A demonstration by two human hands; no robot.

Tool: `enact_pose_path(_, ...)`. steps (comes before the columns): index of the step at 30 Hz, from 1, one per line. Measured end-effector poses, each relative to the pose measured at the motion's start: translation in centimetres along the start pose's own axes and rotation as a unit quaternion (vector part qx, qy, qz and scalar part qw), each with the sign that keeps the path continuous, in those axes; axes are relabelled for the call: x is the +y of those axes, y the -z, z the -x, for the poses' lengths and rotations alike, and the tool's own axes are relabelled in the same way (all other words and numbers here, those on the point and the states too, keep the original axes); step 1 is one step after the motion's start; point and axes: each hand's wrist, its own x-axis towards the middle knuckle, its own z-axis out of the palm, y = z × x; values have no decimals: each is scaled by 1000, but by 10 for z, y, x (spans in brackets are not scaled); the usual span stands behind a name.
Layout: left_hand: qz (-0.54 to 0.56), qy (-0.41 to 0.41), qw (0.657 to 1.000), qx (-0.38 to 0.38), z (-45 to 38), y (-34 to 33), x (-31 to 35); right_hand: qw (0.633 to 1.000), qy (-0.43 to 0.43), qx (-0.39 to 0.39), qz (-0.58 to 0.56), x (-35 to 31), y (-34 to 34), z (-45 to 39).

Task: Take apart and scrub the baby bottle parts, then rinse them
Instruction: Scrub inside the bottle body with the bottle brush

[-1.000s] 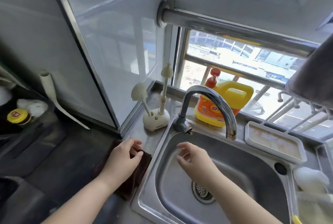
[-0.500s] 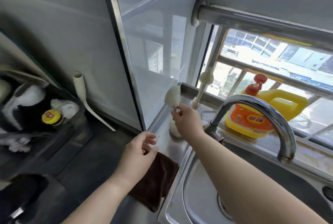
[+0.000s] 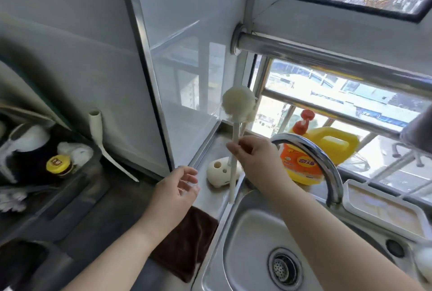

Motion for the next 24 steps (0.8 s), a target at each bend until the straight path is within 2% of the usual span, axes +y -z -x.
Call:
enact_pose_path(4, 11, -23, 999, -27, 1, -14, 20, 997, -45, -52, 30, 17, 23, 57)
enact_pose_path(8, 2, -47, 997, -59, 0, -37, 41, 985, -143, -95, -16, 64, 49, 123)
enact_pose_path(13, -3, -50, 996, -67, -11, -66, 65, 961, -264, -49, 59, 144, 84, 175)
enact_pose_path(16, 21, -54, 997, -57, -16, -82, 80, 959, -280, -15, 38, 156, 110, 166)
enact_pose_path(19, 42, -82, 995, -33, -22, -92, 104, 967, -252, -1, 25, 142, 132, 135)
enact_pose_path(24, 60, -135, 989, -9, -51, -95, 144, 967, -249, -13, -52, 107, 157, 76)
